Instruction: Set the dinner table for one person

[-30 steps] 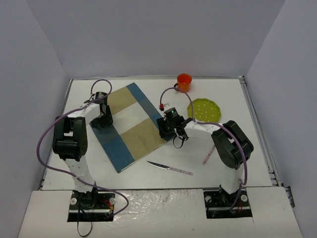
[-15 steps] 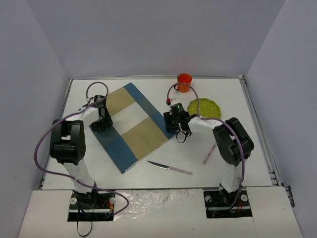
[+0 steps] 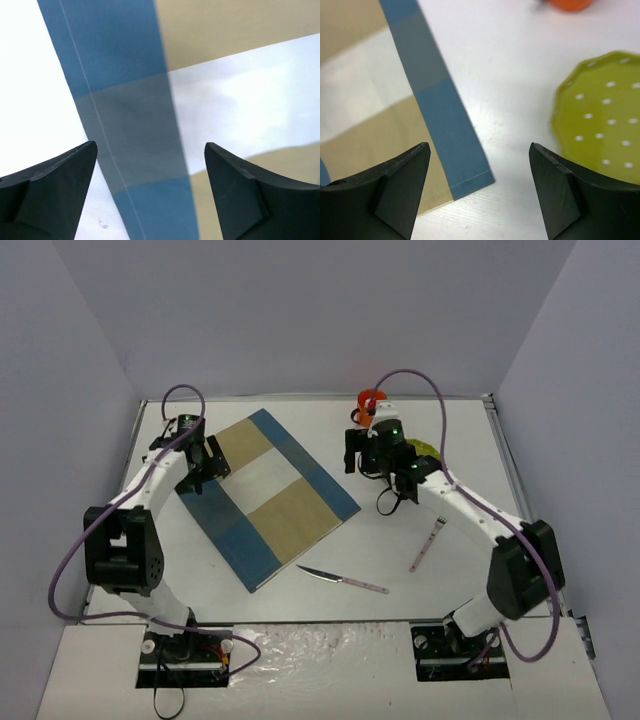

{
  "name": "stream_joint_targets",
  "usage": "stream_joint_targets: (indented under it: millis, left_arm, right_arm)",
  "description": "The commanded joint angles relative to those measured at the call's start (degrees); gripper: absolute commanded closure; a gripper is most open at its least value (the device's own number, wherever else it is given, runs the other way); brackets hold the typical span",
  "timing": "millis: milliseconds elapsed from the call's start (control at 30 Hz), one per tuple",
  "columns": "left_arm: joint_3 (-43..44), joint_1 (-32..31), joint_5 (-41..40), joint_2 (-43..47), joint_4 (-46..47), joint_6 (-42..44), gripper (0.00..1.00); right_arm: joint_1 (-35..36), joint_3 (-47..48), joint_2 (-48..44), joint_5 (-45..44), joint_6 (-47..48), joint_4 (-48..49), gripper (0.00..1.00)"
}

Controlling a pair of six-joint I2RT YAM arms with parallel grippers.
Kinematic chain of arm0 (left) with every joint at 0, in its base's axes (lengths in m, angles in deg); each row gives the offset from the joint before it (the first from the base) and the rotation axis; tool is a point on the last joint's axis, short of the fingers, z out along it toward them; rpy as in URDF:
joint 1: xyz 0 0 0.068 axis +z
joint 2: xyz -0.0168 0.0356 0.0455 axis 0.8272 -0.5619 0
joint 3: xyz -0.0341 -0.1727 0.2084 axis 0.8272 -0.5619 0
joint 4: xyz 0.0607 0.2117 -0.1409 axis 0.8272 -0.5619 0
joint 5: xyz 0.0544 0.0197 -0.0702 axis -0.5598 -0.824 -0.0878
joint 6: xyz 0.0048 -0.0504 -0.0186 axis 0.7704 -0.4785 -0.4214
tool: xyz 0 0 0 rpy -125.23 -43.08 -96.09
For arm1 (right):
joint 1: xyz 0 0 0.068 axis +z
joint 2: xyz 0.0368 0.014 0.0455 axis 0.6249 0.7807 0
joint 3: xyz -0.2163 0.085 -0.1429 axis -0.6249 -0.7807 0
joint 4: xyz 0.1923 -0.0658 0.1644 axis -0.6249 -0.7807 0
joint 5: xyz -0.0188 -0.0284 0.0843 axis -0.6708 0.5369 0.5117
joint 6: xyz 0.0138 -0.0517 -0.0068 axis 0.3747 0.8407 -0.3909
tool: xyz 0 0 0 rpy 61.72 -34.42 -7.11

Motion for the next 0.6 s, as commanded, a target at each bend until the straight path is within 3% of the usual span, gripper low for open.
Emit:
stream_joint_targets:
  millis: [0,100,300,467,567]
  left_arm:
    - [5.06,-0.55,3.12,8.97,-2.15,1.28,0.12]
    - [3.90,-0.85,5.89,12.10,-1.25,3.42,0.04]
    - [-4.01,-0.94,9.91,19.10,2.70,8.05,0.03]
    - [-8.03,-1.02,12.44,22.40,3.89,10.02,0.03]
    - [-9.61,-1.09,12.98,23.71,4.30,11.00,0.03]
  right_arm:
    - [-7.40,-1.75,-13.56,-9.18,-6.34,-2.72,0.03]
    - [-14.03,-5.63,-16.93,-8.18,-10.95,-2.90,0.00]
    - [-26.57,-9.63,-15.94,-2.43,-12.62,-5.90,0.01]
    - [-33.21,-8.18,-7.85,-0.93,-15.50,-6.45,0.24]
    - [-34.76,-6.27,-2.67,0.93,-16.80,-6.48,0.28]
